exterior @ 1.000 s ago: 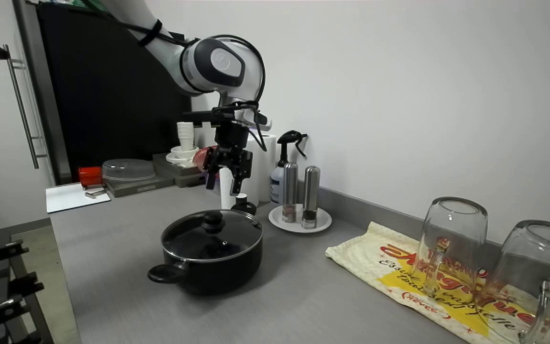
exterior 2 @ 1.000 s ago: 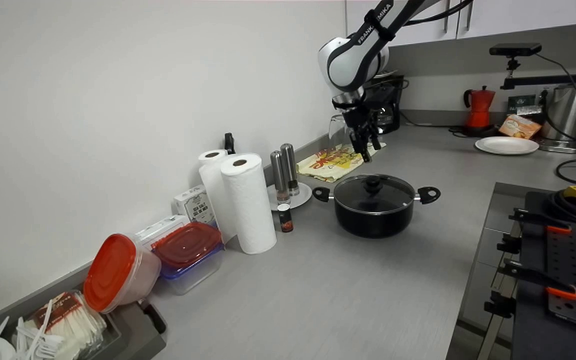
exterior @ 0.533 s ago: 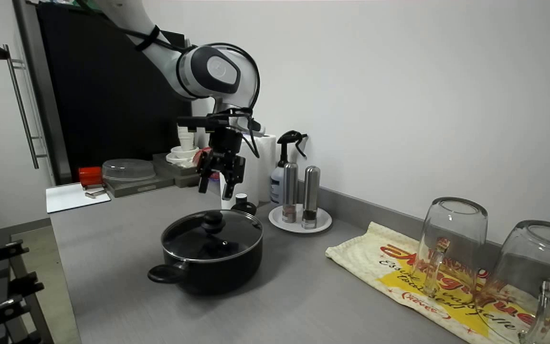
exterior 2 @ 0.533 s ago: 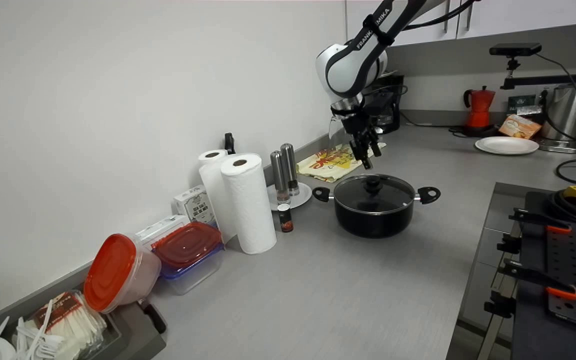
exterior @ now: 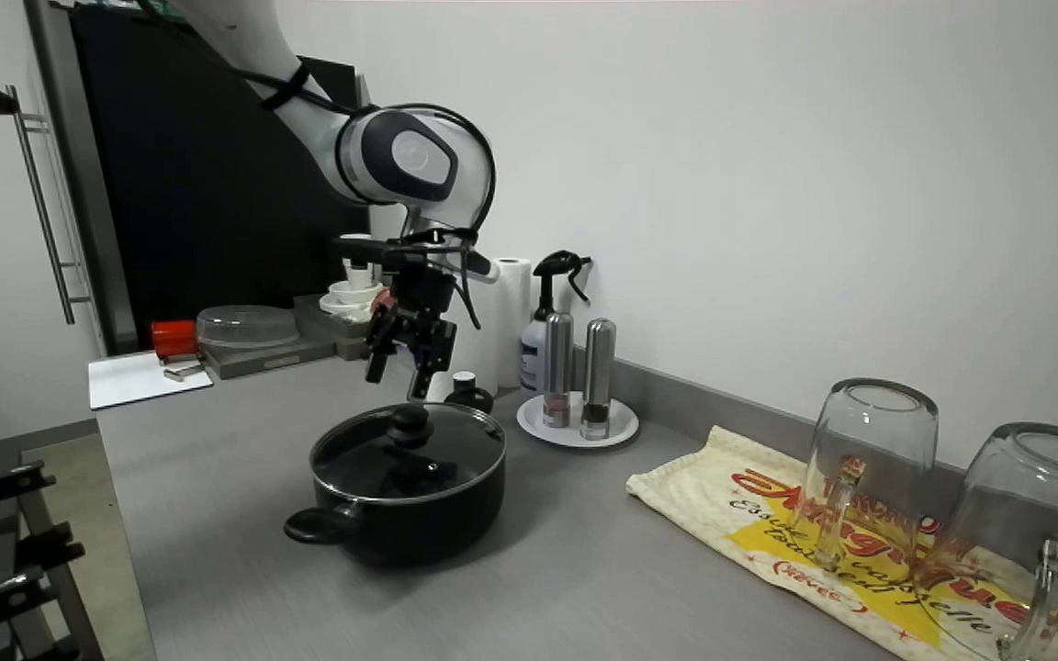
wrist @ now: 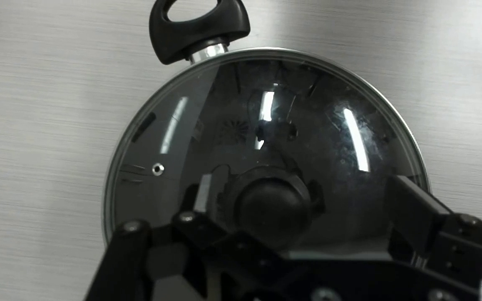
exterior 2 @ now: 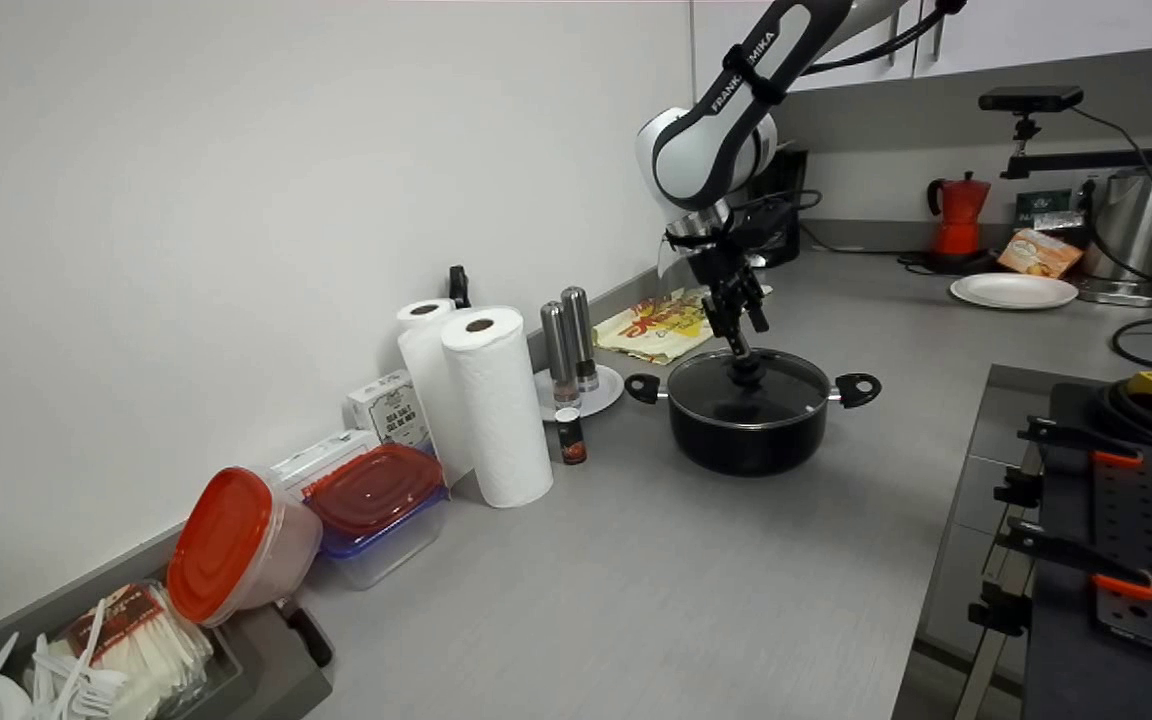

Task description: Pick up the lid from the pot and put it on the counter

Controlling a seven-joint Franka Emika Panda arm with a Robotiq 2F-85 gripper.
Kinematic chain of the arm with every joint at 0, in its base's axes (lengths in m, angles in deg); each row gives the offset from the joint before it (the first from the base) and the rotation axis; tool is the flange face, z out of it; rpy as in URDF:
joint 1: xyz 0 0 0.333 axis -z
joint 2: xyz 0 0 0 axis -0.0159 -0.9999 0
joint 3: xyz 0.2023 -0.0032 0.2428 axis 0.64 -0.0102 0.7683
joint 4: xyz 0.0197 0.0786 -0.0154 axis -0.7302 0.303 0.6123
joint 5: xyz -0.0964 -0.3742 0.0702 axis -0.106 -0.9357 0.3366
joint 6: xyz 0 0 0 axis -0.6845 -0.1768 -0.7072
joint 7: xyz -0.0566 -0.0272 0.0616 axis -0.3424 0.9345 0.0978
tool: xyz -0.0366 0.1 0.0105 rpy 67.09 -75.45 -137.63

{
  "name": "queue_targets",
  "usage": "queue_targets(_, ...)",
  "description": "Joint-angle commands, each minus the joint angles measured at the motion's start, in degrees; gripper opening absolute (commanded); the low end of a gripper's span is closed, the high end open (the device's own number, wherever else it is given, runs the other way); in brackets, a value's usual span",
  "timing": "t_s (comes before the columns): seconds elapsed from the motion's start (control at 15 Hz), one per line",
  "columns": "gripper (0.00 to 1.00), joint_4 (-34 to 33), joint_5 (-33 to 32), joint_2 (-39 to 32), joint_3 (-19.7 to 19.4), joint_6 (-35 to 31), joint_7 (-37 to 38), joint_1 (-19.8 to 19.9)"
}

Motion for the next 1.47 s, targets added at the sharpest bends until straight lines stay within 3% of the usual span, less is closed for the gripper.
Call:
queue_targets(0.0, 1.0, -0.4, -0.1, -0.9, -0.4, -0.4, 1.6, -0.4)
queue_targets(1.4, 1.0, -6.8, -0.1, -5.9, -0.9, 0.8, 3.5, -0.5)
